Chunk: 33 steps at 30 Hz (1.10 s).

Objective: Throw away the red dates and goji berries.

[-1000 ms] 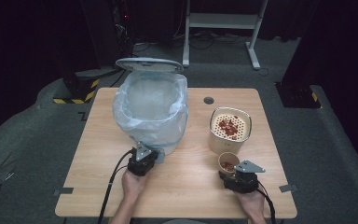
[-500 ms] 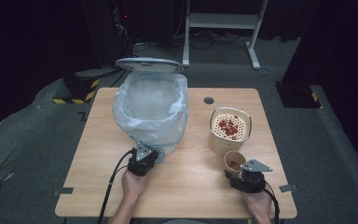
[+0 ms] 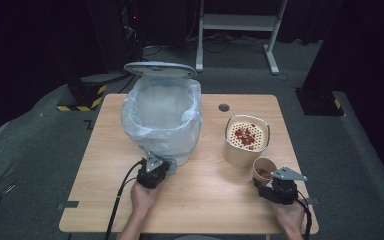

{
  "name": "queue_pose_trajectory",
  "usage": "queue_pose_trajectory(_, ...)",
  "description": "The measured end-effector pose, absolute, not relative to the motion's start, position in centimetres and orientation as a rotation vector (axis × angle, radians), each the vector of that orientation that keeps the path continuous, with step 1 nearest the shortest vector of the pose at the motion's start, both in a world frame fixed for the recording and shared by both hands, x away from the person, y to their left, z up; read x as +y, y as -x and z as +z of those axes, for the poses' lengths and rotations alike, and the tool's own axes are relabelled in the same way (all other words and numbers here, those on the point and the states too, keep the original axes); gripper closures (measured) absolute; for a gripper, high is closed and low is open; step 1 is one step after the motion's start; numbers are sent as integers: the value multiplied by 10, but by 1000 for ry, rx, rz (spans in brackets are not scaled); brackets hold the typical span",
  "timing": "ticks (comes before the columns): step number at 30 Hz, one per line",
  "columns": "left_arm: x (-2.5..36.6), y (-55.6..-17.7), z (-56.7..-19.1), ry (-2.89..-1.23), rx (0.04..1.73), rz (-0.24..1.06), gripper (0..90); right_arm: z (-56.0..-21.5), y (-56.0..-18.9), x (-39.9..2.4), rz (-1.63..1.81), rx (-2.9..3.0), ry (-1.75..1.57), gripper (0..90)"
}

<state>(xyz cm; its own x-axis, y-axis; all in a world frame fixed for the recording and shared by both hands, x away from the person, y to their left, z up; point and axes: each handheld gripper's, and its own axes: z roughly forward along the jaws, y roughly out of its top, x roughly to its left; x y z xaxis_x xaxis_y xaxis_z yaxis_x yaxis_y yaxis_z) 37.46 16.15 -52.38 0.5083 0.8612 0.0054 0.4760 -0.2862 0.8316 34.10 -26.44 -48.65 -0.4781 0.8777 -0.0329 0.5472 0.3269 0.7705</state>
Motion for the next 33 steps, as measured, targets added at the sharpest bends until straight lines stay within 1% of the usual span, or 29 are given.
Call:
queue_pose_trajectory(15,162,-375,-524,-1932,1099,593,852,-474,-348,-287,962,2127,-1309,335)
queue_pose_trajectory(33,162,-375,-524,-1932,1099,594,852,-453,-357,-304,905,2105,-1314,340)
